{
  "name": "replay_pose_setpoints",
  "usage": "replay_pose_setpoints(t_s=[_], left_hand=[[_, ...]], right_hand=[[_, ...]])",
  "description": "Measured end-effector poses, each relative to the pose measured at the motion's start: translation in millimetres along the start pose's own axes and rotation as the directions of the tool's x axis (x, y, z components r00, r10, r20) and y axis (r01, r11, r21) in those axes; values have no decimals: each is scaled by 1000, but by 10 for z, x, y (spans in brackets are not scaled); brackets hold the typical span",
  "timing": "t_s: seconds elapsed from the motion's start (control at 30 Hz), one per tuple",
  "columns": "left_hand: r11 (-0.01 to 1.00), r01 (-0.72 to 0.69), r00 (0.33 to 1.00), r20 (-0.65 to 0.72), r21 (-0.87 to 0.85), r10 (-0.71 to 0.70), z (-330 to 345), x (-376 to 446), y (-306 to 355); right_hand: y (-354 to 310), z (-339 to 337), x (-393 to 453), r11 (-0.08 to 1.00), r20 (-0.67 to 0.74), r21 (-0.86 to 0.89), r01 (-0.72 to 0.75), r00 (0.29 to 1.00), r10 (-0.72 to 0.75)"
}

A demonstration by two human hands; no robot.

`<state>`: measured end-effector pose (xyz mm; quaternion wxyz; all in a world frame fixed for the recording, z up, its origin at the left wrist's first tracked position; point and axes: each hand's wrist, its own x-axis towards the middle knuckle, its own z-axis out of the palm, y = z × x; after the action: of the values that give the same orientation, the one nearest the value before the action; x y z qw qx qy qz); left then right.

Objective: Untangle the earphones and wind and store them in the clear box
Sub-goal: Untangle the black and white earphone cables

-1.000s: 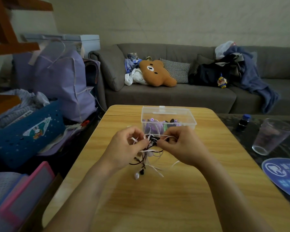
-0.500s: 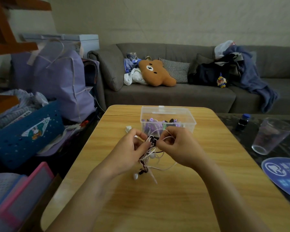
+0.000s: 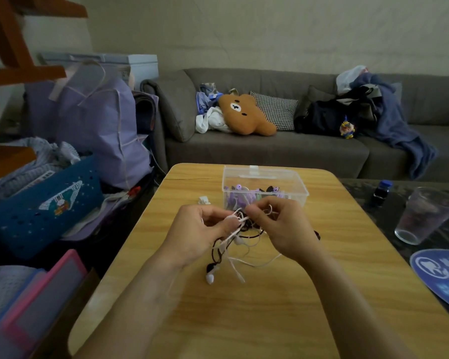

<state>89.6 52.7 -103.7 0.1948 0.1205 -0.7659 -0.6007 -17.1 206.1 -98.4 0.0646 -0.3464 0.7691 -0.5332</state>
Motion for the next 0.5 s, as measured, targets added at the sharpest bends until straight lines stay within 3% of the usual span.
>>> replay_pose_setpoints(t_s=[0.3,0.5], left_hand=[[926,209,977,114,-314,-182,-16,6,24],[982,136,974,201,-128,-109,-1,-37,48]], right_hand=[[20,-12,5,998,140,-51,26,990,-18],[66,49,11,982,120,-190,17,993,6]])
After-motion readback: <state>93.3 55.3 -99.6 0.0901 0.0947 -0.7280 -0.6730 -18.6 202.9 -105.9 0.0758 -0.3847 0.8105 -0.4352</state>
